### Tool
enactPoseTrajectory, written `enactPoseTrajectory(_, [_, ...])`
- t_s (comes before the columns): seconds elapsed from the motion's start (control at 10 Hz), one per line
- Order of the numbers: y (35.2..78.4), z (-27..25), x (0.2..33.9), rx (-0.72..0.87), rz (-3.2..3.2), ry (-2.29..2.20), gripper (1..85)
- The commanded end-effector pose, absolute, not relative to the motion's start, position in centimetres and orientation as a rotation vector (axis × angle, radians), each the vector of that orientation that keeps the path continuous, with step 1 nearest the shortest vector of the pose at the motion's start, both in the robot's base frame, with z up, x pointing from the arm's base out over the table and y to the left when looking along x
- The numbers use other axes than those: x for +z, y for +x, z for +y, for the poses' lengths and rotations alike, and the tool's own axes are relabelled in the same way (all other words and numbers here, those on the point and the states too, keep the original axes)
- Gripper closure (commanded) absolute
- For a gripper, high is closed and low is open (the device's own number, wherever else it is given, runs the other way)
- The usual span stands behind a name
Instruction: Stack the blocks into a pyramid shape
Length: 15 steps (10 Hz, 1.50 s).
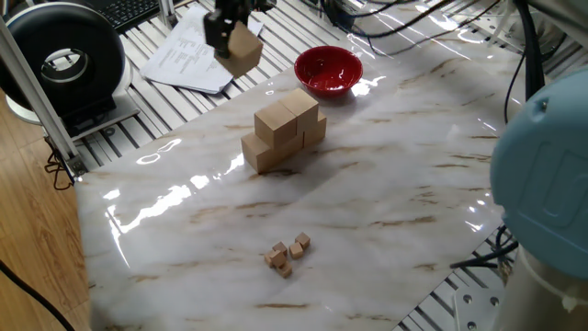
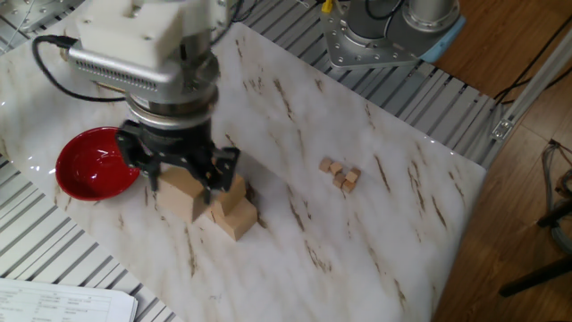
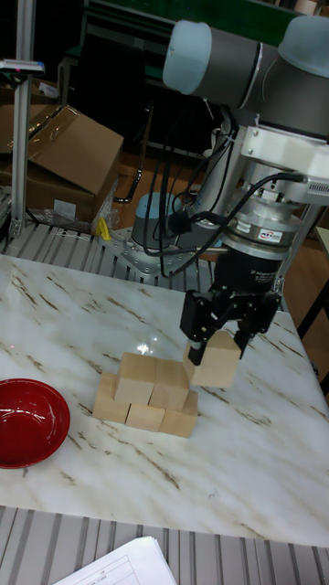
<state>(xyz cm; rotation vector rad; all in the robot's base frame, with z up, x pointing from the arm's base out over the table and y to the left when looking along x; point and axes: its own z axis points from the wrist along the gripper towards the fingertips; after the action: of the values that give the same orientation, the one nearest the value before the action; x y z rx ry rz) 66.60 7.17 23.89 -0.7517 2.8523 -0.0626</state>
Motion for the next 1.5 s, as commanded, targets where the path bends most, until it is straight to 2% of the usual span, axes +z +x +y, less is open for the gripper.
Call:
enactPoseTrajectory(0.0, [66.2, 6.0, 23.8, -0.076, 2.724, -1.157, 84.7])
enactPoseTrajectory(0.2, [66.2, 5.6, 23.3, -0.036, 2.626, -1.321, 84.7])
enactPoseTrajectory(0.4, [68.0, 1.4, 23.2, -0.244, 2.434, -1.669, 84.7])
enactPoseTrajectory(0.7, [67.7, 1.8, 22.6, -0.162, 2.230, -1.883, 84.3])
enactPoseTrajectory(0.9, [65.7, 1.1, 22.1, -0.137, 2.153, -2.080, 84.7])
enactPoseTrajectory(1.2, [62.6, 1.7, 20.4, 0.041, 2.094, -2.188, 84.7])
enactPoseTrajectory(1.4, [60.6, 0.6, 19.6, 0.088, 2.140, -2.286, 84.7])
